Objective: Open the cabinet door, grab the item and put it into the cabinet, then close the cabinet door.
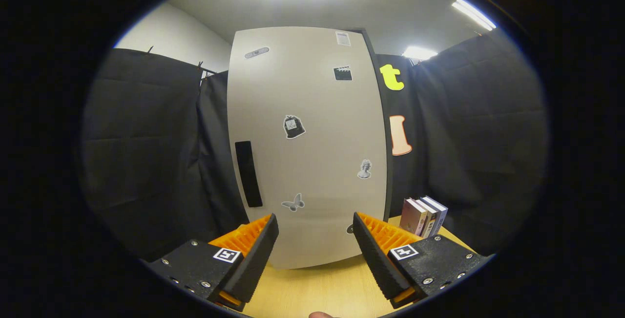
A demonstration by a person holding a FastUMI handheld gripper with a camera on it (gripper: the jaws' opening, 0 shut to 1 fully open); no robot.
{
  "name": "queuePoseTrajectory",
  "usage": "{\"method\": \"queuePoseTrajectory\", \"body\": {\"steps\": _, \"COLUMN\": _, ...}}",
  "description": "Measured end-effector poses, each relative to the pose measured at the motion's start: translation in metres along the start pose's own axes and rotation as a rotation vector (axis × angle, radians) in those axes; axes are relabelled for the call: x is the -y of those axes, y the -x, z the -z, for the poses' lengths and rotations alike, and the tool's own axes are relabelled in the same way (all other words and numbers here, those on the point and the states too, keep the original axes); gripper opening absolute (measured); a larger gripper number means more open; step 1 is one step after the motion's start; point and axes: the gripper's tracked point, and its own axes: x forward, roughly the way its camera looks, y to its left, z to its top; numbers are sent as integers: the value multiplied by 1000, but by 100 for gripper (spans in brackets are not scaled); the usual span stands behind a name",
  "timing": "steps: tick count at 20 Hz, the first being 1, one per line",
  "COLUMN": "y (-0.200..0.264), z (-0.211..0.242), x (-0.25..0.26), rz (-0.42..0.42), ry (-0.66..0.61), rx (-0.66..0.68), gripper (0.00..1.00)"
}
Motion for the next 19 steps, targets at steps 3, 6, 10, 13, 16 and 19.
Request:
{"method": "queuePoseTrajectory", "body": {"steps": 3, "y": 6, "z": 5, "x": 6, "rz": 0, "ry": 3, "rx": -7, "gripper": 95}}
{"method": "queuePoseTrajectory", "body": {"steps": 6, "y": 9, "z": 7, "x": 15, "rz": 9, "ry": -11, "rx": -9, "gripper": 96}}
{"method": "queuePoseTrajectory", "body": {"steps": 10, "y": 14, "z": 7, "x": 26, "rz": 20, "ry": -33, "rx": -5, "gripper": 95}}
{"method": "queuePoseTrajectory", "body": {"steps": 13, "y": 19, "z": 8, "x": 32, "rz": 21, "ry": -28, "rx": -1, "gripper": 95}}
{"method": "queuePoseTrajectory", "body": {"steps": 16, "y": 23, "z": 6, "x": 35, "rz": 12, "ry": -27, "rx": 11, "gripper": 95}}
{"method": "queuePoseTrajectory", "body": {"steps": 19, "y": 27, "z": -2, "x": 33, "rz": -7, "ry": -30, "rx": 32, "gripper": 96}}
